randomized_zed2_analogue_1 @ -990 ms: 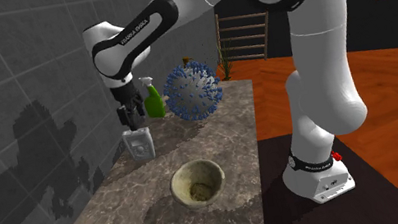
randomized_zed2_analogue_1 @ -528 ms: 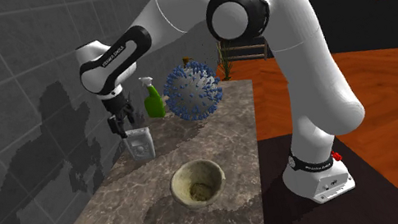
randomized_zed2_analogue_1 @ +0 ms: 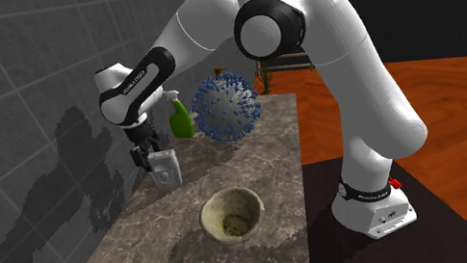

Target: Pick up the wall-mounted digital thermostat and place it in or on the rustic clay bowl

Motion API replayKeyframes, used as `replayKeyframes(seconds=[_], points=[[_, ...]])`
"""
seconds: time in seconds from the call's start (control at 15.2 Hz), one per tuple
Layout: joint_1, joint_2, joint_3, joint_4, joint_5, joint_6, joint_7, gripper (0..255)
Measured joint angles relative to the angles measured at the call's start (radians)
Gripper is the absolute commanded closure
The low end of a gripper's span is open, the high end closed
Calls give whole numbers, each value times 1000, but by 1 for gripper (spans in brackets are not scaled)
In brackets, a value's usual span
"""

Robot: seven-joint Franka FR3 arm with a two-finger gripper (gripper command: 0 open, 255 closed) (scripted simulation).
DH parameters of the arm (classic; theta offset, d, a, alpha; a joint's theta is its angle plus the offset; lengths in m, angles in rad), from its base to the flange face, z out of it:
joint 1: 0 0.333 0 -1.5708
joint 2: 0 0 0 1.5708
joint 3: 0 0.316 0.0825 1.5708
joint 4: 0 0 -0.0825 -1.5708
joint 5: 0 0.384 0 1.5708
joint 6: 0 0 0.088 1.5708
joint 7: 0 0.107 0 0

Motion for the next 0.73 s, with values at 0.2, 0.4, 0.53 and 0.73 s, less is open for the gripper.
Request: replayKeyframes(seconds=[0.2, 0.4, 0.53, 0.73], points=[[0, 2, 0, -5, 1, 7, -1, 0], [-1, 3, 1, -5, 1, 8, -1, 0], [-1, 3, 1, -5, 1, 8, -1, 255], [0, 3, 1, -4, 1, 8, -1, 255]])
